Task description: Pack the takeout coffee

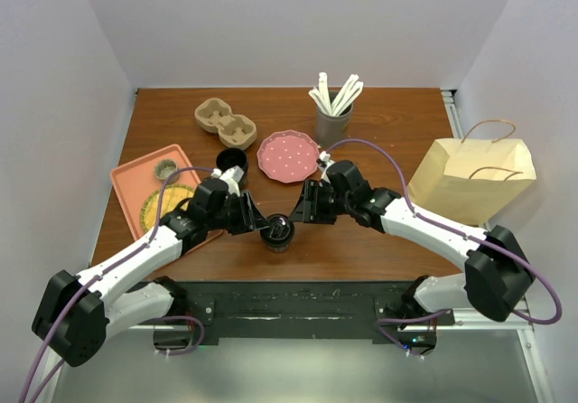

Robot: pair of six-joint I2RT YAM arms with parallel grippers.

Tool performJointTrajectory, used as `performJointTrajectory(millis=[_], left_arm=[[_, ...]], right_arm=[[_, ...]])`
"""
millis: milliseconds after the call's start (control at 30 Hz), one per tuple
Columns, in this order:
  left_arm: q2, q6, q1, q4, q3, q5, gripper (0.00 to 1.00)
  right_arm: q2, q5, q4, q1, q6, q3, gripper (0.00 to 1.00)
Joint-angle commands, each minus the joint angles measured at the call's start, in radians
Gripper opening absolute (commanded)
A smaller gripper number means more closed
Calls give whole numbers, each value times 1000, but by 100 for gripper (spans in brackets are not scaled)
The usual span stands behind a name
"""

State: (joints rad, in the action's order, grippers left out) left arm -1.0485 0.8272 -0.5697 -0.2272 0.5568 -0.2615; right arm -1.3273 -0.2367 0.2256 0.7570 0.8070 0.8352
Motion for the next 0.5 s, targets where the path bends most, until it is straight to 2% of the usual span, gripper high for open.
performJointTrajectory(millis=[0,133,467], left_arm=[[-47,-62,2,-132,-49,81,41],[-47,-60,2,-135,-47,82,41],[-53,-60,1,-136,-52,84,41]], right_arm=[[-56,-168,-43,-24,-86,65,57],[-108,-231,-60,-25,-111,74,56],[-141,-231,-84,-30,-132,41,52]])
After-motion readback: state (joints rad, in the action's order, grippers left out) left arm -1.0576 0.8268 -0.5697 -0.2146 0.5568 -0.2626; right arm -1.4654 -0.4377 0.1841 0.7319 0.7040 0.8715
